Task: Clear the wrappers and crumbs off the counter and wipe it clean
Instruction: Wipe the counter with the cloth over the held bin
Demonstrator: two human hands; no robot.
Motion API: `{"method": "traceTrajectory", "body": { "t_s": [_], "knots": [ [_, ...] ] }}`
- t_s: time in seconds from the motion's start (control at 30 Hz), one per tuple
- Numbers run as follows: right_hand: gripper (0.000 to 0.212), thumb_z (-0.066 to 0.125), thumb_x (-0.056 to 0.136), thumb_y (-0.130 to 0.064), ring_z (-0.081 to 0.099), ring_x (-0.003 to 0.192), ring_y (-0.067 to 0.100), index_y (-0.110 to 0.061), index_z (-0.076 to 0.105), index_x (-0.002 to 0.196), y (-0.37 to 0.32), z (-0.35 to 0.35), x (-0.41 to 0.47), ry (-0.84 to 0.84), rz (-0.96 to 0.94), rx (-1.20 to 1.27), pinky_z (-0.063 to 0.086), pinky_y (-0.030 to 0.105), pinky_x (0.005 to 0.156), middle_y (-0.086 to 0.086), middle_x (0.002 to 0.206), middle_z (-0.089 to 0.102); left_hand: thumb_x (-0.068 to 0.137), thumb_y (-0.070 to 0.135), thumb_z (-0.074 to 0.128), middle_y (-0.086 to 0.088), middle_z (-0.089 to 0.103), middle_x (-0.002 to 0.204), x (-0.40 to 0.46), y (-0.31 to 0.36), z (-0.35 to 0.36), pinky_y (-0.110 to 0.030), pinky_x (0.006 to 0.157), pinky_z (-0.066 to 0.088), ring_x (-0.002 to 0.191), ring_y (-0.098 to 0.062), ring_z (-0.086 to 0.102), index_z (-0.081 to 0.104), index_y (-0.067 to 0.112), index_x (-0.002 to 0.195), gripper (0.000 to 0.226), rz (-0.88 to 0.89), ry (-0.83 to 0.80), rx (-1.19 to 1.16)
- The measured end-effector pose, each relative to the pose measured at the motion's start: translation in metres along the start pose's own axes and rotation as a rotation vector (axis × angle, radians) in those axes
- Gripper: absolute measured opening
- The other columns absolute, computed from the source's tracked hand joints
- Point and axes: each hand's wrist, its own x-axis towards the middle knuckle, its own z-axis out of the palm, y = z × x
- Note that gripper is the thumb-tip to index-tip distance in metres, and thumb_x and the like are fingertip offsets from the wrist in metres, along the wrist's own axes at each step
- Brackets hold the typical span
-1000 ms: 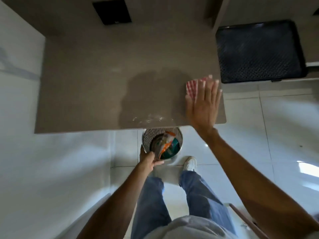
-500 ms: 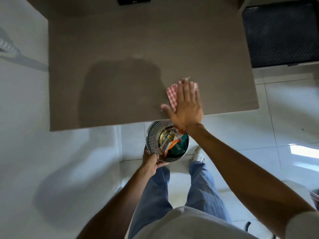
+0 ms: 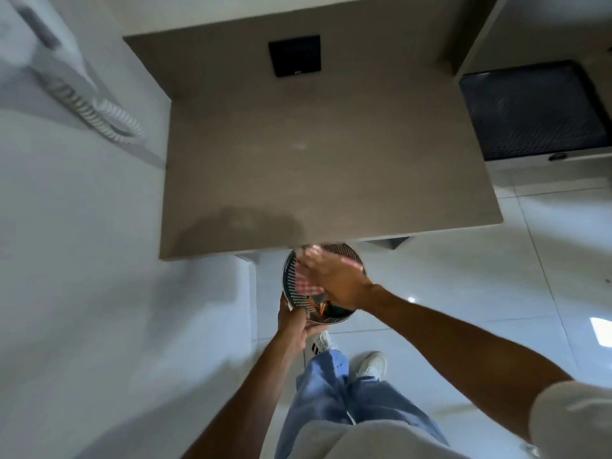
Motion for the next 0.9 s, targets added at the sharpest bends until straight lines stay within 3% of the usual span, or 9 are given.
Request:
{"method": "traceTrajectory", "body": {
  "t_s": [0.07, 0.13, 0.23, 0.33, 0.43, 0.6, 0.73, 0.9],
  "knots": [
    [0.077, 0.059, 0.097, -0.018, 0.011, 0.158, 0.023, -0.021, 0.017, 0.161, -0.014, 0.002, -0.012, -0.029, 0.051, 0.373, 0.03, 0.044, 0.125, 0.004, 0.171, 0.01, 0.101, 0.013, 0.063, -0.01, 0.076, 0.119, -0.008, 0.0, -0.002, -0.054, 0.075, 0.067, 0.105, -0.036, 0.076, 0.06, 0.035, 0.119, 0.029, 0.027, 0.002, 0.003],
    [0.072, 0.061, 0.094, -0.003, 0.032, 0.151, 0.023, -0.021, 0.031, 0.157, -0.022, -0.005, -0.014, 0.035, 0.156, 0.736, 0.045, 0.036, 0.114, 0.006, 0.165, 0.031, 0.101, 0.019, 0.066, -0.008, 0.074, 0.121, -0.014, 0.002, -0.005, -0.051, 0.071, 0.067, 0.104, -0.036, 0.077, 0.058, 0.037, 0.126, 0.032, 0.048, 0.002, 0.034],
    [0.048, 0.063, 0.095, -0.008, 0.063, 0.119, 0.02, -0.023, 0.057, 0.14, -0.025, -0.021, -0.004, 0.248, 0.419, 1.075, 0.055, 0.027, 0.088, 0.003, 0.136, 0.064, 0.099, 0.02, 0.069, -0.004, 0.073, 0.114, -0.019, 0.001, -0.01, -0.049, 0.066, 0.066, 0.095, -0.034, 0.078, 0.056, 0.045, 0.121, 0.036, 0.055, 0.003, 0.027],
    [0.03, 0.067, 0.094, -0.013, 0.076, 0.093, 0.022, -0.016, 0.068, 0.124, -0.013, -0.043, 0.004, 0.385, 0.681, 1.643, 0.061, 0.035, 0.079, 0.002, 0.104, 0.078, 0.097, 0.008, 0.067, -0.006, 0.071, 0.118, -0.021, 0.003, -0.014, -0.051, 0.069, 0.066, 0.096, -0.035, 0.077, 0.053, 0.041, 0.129, 0.048, 0.04, -0.003, 0.008],
    [0.03, 0.068, 0.093, -0.003, 0.077, 0.092, 0.028, -0.007, 0.068, 0.122, 0.007, -0.06, -0.003, 0.518, 0.841, 1.991, 0.064, 0.038, 0.077, 0.009, 0.101, 0.08, 0.097, 0.007, 0.069, -0.013, 0.064, 0.138, -0.022, 0.003, -0.013, -0.058, 0.079, 0.066, 0.106, -0.04, 0.074, 0.044, 0.033, 0.147, 0.062, 0.018, -0.05, 0.016],
    [0.023, 0.056, 0.101, -0.005, 0.072, 0.107, 0.032, -0.011, 0.064, 0.122, 0.085, -0.089, -0.045, 0.804, 0.923, 1.982, 0.059, 0.047, 0.093, 0.014, 0.119, 0.073, 0.099, 0.006, 0.067, -0.023, 0.062, 0.144, -0.008, 0.004, 0.005, -0.068, 0.087, 0.061, 0.111, -0.049, 0.072, 0.038, 0.032, 0.154, 0.068, -0.011, -0.084, 0.056],
    [0.03, 0.066, 0.095, -0.013, 0.072, 0.108, 0.032, -0.005, 0.066, 0.124, 0.165, -0.102, -0.086, 0.941, 1.242, 1.587, 0.06, 0.049, 0.095, 0.017, 0.117, 0.074, 0.1, 0.01, 0.067, -0.017, 0.069, 0.132, -0.011, 0.007, 0.038, -0.058, 0.075, 0.067, 0.098, -0.04, 0.077, 0.042, 0.036, 0.15, 0.061, -0.003, -0.074, 0.11],
    [0.042, 0.071, 0.088, -0.032, 0.064, 0.117, 0.032, -0.013, 0.067, 0.125, 0.212, -0.092, -0.122, 0.649, 1.42, 0.892, 0.053, 0.04, 0.101, 0.013, 0.125, 0.069, 0.1, 0.009, 0.065, -0.015, 0.07, 0.123, -0.015, -0.001, 0.075, -0.05, 0.062, 0.066, 0.1, -0.04, 0.075, 0.047, 0.033, 0.142, 0.052, -0.001, -0.078, 0.131]
  ]
}}
